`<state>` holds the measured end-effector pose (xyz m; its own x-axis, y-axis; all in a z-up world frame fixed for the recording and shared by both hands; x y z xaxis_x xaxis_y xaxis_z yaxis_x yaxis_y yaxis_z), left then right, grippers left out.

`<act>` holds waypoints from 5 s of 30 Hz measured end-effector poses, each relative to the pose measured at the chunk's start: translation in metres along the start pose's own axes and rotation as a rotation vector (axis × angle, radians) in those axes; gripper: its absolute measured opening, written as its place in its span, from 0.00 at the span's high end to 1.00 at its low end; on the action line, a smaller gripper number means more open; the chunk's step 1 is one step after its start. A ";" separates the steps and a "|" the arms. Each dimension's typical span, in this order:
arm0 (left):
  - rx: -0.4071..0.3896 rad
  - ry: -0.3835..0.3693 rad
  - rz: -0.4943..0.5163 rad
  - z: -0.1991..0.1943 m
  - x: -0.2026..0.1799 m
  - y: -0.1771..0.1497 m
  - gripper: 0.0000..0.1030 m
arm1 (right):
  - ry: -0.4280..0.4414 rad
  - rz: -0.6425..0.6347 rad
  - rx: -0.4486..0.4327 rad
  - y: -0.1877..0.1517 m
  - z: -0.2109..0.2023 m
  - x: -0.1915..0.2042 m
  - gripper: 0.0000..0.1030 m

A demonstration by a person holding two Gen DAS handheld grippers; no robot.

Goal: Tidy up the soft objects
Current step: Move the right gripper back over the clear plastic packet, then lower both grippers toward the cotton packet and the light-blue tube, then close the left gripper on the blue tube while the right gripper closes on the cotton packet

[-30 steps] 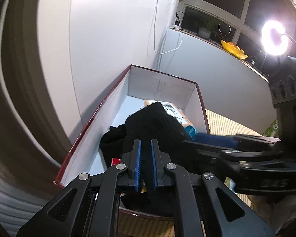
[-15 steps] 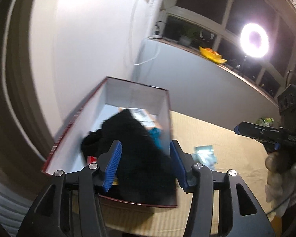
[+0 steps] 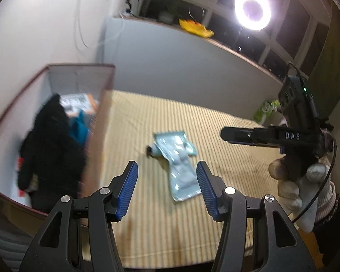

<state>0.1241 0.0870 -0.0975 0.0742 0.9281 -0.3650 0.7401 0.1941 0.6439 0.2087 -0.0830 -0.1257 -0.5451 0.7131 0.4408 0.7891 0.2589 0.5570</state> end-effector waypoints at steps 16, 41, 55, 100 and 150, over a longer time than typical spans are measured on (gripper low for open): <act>0.115 0.004 -0.071 0.056 0.002 -0.008 0.70 | 0.002 0.103 0.029 -0.019 0.015 -0.034 0.56; 0.209 0.022 -0.086 0.100 -0.015 -0.005 0.87 | -0.012 0.121 -0.004 -0.036 -0.026 -0.069 0.62; 0.298 -0.097 0.006 0.134 -0.080 -0.007 0.87 | -0.036 0.154 -0.025 -0.044 -0.051 -0.090 0.62; 0.575 0.209 0.604 0.182 -0.063 0.018 0.39 | -0.207 -0.358 0.306 -0.031 0.034 -0.064 0.36; 0.387 0.119 0.237 0.094 -0.036 -0.029 0.73 | -0.354 -0.208 0.202 -0.046 0.017 -0.068 0.78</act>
<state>0.1630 0.0180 -0.1665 0.2109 0.9668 -0.1444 0.9085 -0.1393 0.3939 0.2147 -0.1326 -0.1930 -0.5953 0.8021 0.0470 0.7318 0.5171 0.4440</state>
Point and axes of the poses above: each gripper's, at about its wrist camera, not at the fingertips, and z roughly the way its jaws point, x to its left, y to its top, the point moved 5 cm from there along z, roughly the way its jaws point, and after that the axes turned 5 degrees about -z, right-handed, at the moved point
